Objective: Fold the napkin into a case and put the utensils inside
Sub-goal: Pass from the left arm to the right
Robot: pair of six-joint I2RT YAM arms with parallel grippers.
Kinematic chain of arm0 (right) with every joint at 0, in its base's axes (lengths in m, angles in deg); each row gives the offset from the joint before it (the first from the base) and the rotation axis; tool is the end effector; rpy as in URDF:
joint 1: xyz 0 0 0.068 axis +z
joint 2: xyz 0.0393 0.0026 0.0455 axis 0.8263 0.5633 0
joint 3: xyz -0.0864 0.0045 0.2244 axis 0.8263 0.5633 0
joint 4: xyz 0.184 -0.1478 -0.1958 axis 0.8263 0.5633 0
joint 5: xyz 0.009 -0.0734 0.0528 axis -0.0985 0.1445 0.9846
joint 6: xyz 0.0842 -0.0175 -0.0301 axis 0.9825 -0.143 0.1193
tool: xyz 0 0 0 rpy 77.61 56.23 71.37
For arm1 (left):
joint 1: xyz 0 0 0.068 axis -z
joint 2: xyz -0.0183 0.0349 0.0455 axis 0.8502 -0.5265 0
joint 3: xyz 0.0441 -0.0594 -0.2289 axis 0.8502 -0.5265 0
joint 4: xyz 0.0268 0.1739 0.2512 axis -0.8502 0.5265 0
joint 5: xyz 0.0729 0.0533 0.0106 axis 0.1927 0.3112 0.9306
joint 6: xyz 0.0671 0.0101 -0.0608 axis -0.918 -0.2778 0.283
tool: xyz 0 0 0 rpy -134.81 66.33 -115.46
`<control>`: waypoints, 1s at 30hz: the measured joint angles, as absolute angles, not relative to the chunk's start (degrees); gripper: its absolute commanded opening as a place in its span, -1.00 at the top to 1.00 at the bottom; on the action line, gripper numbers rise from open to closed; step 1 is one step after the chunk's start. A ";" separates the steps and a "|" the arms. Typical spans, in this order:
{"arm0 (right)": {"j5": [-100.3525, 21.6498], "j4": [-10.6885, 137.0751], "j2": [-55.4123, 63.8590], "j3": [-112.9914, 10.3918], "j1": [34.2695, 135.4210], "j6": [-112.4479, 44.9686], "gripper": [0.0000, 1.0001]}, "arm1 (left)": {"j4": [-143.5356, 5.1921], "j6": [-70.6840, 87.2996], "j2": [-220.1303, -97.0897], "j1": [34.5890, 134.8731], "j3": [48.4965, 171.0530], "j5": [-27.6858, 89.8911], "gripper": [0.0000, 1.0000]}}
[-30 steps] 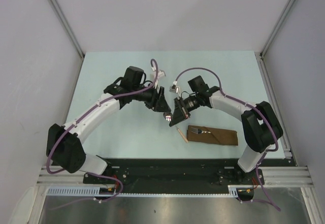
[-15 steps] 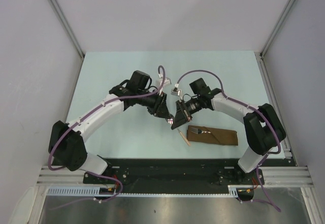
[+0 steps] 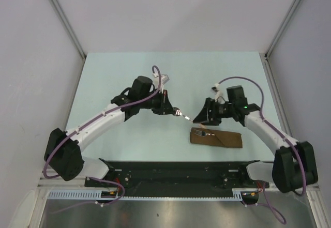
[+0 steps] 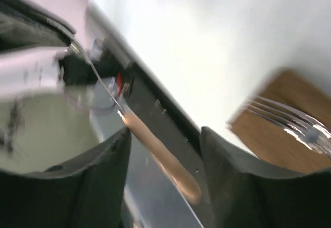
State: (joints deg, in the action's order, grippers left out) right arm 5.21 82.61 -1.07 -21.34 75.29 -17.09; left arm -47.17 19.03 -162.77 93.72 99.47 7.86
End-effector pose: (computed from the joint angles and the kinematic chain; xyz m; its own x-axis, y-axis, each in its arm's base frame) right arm 0.2858 0.1701 0.1468 -0.9351 -0.0735 -0.3466 -0.3383 0.4764 0.8115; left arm 0.2922 -0.2607 0.2208 -0.7754 0.1555 -0.6121 0.5813 0.5543 -0.5956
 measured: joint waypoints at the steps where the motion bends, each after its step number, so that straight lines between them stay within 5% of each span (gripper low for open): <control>1: 1.85 84.12 -3.98 -20.66 72.89 -15.50 -0.26 | -48.78 21.85 -162.16 94.42 98.29 10.15 1.00; 6: -13.93 90.70 -15.21 -20.35 64.69 -11.04 -0.30 | -52.22 35.62 -162.25 102.66 95.67 25.52 1.00; 18: -24.80 91.88 -26.66 -9.99 65.96 7.59 -0.39 | -54.90 55.23 -163.30 112.34 94.53 45.56 1.00; 30: -31.05 86.08 -29.83 -6.08 70.96 25.81 -0.27 | -55.36 59.51 -163.65 114.70 94.53 49.60 1.00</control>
State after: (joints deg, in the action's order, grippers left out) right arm -31.05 86.08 -29.83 -6.08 70.96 25.81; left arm -55.36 59.51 -163.65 114.70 94.53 49.60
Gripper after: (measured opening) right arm 0.687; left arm 0.009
